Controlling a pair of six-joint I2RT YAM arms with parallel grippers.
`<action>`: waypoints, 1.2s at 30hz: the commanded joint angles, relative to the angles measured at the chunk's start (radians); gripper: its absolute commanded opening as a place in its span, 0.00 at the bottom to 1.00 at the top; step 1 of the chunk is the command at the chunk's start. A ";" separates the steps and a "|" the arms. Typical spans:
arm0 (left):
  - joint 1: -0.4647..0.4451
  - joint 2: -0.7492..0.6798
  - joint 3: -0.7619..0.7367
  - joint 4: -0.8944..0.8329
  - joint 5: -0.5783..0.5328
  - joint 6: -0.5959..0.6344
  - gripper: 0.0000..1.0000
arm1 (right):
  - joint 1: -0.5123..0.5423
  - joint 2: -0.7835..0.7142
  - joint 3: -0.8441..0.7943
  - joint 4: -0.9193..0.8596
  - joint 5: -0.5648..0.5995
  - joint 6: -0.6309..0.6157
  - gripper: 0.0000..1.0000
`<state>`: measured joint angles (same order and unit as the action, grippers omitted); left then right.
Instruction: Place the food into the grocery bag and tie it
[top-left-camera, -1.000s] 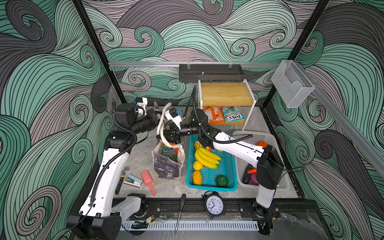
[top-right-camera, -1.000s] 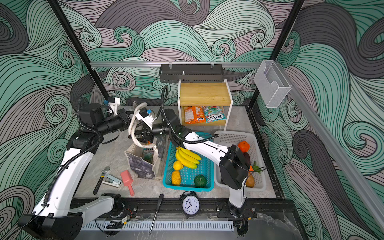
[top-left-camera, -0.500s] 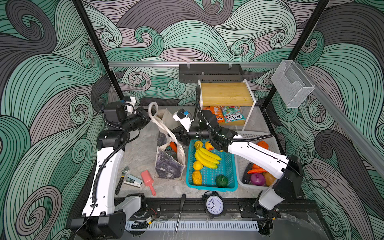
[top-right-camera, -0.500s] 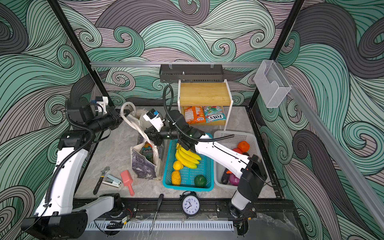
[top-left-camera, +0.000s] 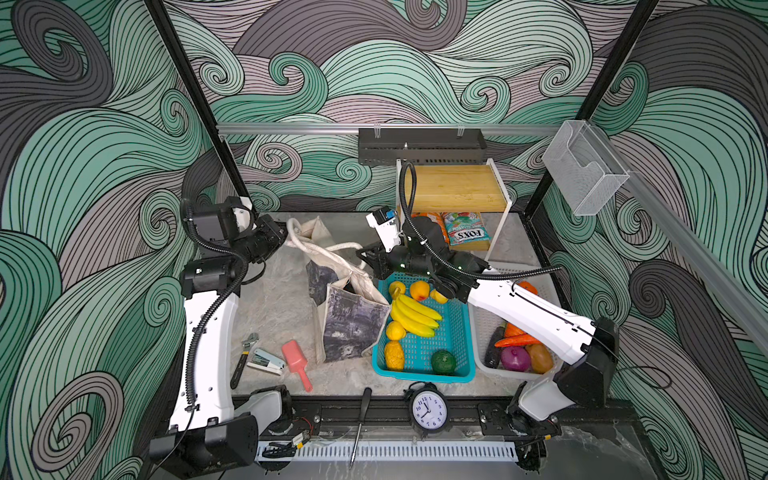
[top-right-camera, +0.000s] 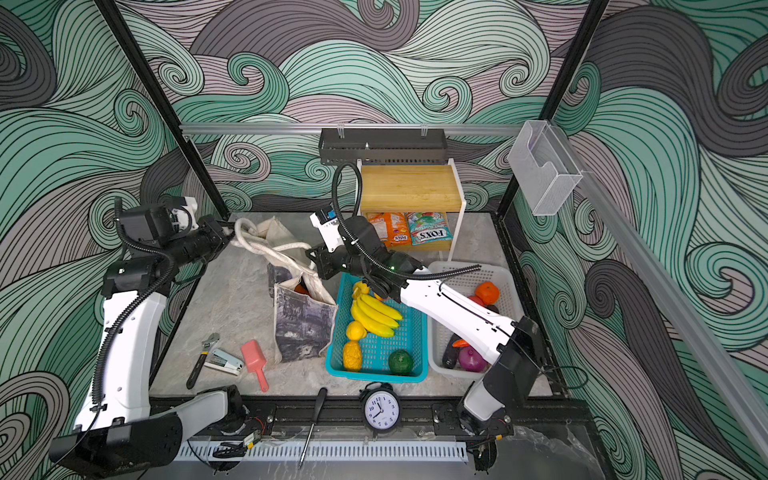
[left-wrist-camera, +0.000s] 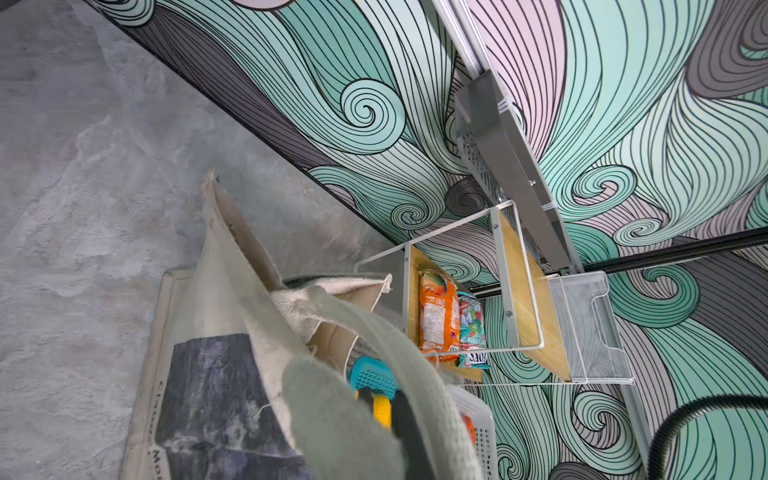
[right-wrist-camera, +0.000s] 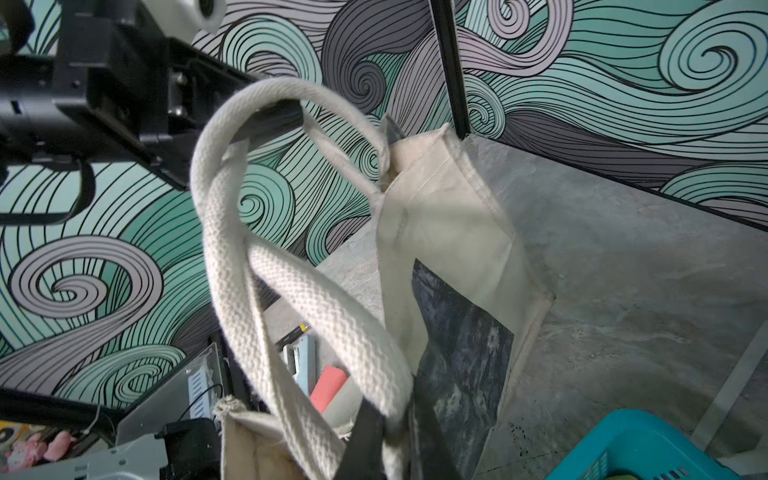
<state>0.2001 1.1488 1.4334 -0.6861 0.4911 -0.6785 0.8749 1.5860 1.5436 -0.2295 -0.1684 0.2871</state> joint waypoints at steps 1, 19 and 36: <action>0.050 0.002 0.106 0.003 -0.117 0.060 0.00 | -0.054 0.012 0.059 0.021 0.174 0.075 0.00; 0.219 0.048 0.080 0.106 -0.075 -0.012 0.00 | -0.214 0.063 0.094 -0.018 0.322 0.087 0.00; 0.354 0.022 0.073 0.105 -0.074 -0.017 0.00 | -0.325 0.087 0.100 -0.045 0.303 0.083 0.00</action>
<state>0.4435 1.2060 1.4578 -0.7010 0.6056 -0.7036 0.7319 1.6878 1.6279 -0.1955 -0.1028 0.3897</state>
